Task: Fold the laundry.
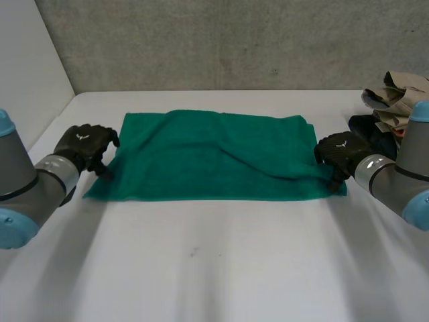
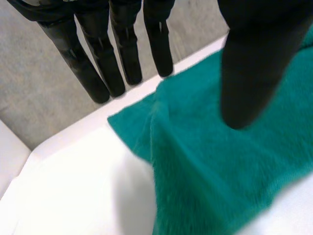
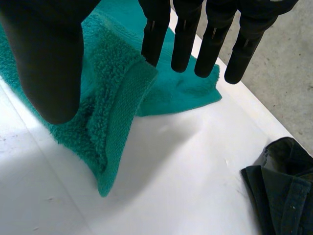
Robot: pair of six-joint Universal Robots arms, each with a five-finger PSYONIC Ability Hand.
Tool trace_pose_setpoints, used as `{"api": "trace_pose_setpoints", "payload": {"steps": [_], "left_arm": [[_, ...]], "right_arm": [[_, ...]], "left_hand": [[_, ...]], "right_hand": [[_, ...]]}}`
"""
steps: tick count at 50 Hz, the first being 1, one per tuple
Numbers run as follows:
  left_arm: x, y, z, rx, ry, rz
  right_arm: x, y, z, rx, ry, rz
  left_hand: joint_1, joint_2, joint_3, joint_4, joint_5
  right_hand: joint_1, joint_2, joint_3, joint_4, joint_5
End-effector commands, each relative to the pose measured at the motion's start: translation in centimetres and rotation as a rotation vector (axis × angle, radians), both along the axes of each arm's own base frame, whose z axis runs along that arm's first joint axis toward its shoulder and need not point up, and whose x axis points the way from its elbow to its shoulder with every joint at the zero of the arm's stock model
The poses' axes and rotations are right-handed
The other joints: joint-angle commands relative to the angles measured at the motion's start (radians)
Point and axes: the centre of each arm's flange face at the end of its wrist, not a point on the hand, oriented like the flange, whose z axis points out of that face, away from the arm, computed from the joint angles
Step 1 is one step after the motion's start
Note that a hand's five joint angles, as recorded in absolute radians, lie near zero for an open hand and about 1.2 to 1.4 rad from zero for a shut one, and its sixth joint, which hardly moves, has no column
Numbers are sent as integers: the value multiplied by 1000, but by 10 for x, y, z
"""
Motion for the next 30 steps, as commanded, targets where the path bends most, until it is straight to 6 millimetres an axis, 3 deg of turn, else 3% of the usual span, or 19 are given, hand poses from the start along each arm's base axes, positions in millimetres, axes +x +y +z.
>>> {"api": "trace_pose_setpoints", "payload": {"steps": [1,6,10,20,30], "left_arm": [[23,8,-19,60,-170,4],[31,5,-48,80,-281,-66],[30,-2,-57,45,-311,-90],[28,-24,-56,-51,-308,-68],[27,-35,-70,-50,-341,-84]], "right_arm": [[-2,1,0,12,5,-7],[-2,2,-3,18,13,-9],[-2,4,-3,21,22,-11],[-1,9,-5,27,32,-4],[-5,8,-6,33,33,-14]], "left_hand": [[-199,-225,-239,-231,-233],[-264,-289,-304,-296,-297],[-252,-278,-292,-284,-286],[-138,-163,-178,-170,-171],[-120,-146,-160,-152,-154]], "right_hand": [[-214,1,-10,1,29],[-214,1,-10,1,29],[-214,1,-10,1,29],[-214,1,-10,1,29],[-219,-4,-16,-5,23]]}}
